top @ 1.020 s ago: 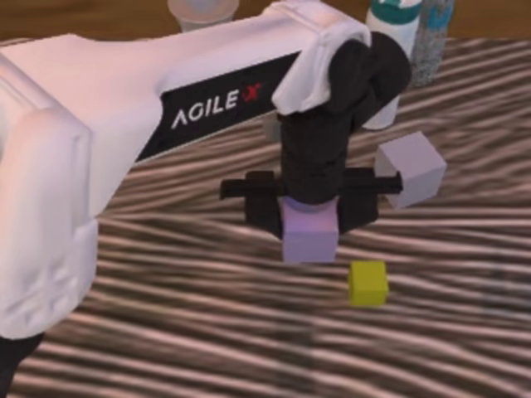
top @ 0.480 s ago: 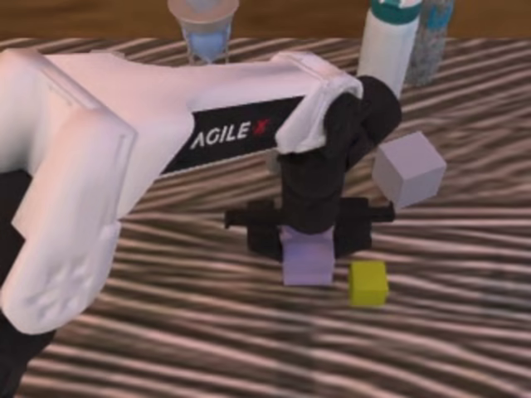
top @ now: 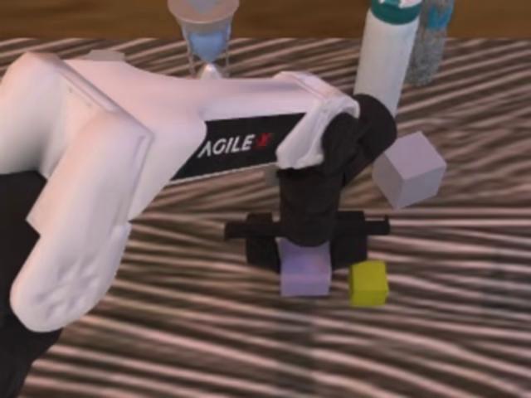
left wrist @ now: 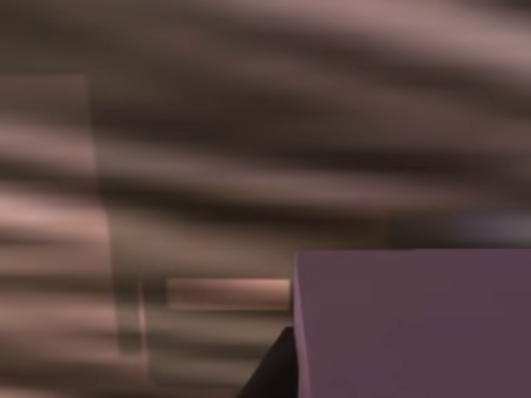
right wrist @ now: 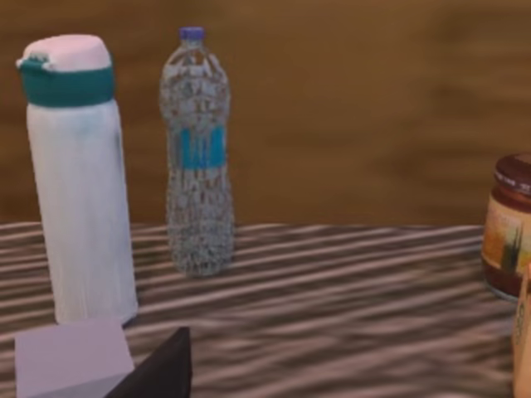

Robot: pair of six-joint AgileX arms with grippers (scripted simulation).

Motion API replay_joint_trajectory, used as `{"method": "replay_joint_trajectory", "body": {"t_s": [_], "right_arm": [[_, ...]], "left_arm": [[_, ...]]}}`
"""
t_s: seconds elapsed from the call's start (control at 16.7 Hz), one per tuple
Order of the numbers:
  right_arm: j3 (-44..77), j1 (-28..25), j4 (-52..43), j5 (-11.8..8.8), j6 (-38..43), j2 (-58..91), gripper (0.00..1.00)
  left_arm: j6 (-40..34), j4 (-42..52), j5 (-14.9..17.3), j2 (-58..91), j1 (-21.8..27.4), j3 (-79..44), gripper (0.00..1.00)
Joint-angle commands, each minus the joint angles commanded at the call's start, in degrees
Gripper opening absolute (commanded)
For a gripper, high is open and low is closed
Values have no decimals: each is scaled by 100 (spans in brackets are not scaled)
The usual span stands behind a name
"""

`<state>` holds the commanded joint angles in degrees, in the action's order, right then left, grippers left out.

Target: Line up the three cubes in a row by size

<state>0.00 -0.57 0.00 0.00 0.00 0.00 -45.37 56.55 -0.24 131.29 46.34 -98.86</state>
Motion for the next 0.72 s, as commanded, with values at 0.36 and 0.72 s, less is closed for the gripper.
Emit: {"method": "replay_joint_trajectory", "body": {"t_s": [0.36,0.72], "right_arm": [[0,0,0,0,0,0,100],[0,0,0,0,0,0,100]], "left_arm": [[0,0,0,0,0,0,60],[0,0,0,0,0,0,100]]}}
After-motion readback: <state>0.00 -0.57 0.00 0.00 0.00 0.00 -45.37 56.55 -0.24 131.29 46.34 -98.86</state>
